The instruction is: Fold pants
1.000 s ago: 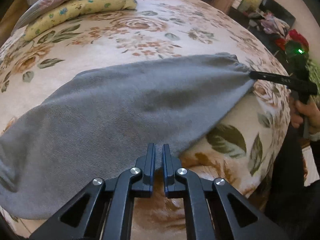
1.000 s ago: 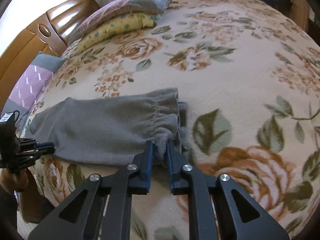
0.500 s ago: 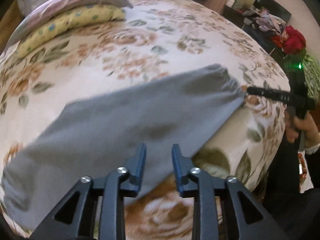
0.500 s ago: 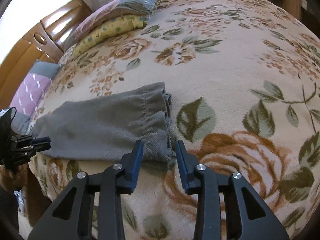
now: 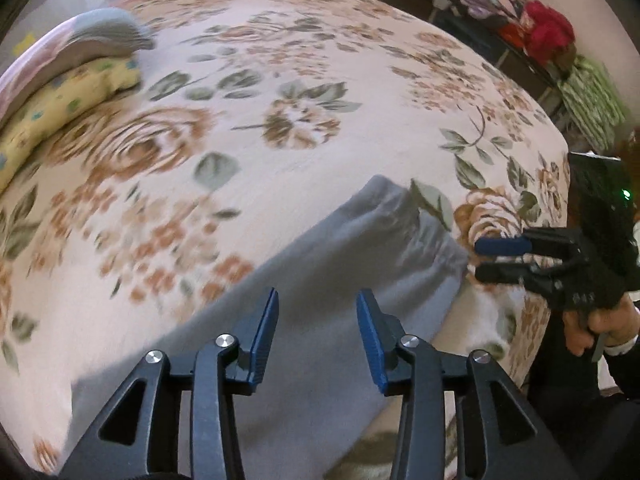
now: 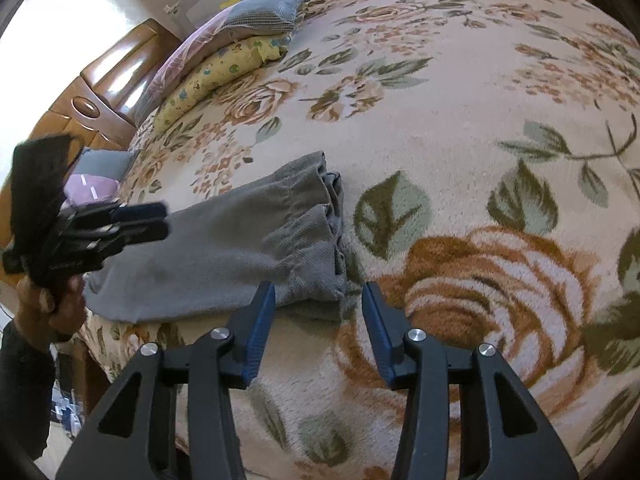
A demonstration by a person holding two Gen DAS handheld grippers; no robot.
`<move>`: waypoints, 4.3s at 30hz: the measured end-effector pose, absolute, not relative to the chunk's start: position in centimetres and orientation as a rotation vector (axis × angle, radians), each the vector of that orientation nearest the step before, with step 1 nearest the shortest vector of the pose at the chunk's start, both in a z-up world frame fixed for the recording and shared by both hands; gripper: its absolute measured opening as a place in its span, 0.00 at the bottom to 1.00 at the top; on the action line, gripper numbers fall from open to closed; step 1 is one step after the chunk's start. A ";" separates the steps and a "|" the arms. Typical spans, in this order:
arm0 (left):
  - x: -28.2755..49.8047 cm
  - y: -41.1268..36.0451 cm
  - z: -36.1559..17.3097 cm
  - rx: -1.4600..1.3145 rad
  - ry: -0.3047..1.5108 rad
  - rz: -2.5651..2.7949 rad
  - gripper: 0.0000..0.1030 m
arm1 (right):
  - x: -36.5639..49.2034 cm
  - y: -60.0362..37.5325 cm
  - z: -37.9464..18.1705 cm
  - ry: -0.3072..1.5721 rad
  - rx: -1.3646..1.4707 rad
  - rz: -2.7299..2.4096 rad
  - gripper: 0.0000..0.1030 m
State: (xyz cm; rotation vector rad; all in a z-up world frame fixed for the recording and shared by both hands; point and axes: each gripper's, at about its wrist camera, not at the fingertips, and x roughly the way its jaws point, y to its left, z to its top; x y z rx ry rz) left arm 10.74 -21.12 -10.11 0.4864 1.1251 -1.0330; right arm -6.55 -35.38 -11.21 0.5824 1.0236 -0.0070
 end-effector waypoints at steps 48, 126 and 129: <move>9.3 -34.4 -12.9 0.729 1.205 -1.248 0.12 | -10.2 -39.8 -10.7 0.820 0.878 0.008 0.07; 11.5 16.5 -12.3 -0.132 1.076 -0.181 0.07 | 19.4 -9.7 -14.4 1.138 0.207 0.339 0.07; 11.3 17.4 -13.2 -0.169 1.094 -0.195 0.10 | 19.4 -10.0 -15.3 1.167 0.239 0.330 0.12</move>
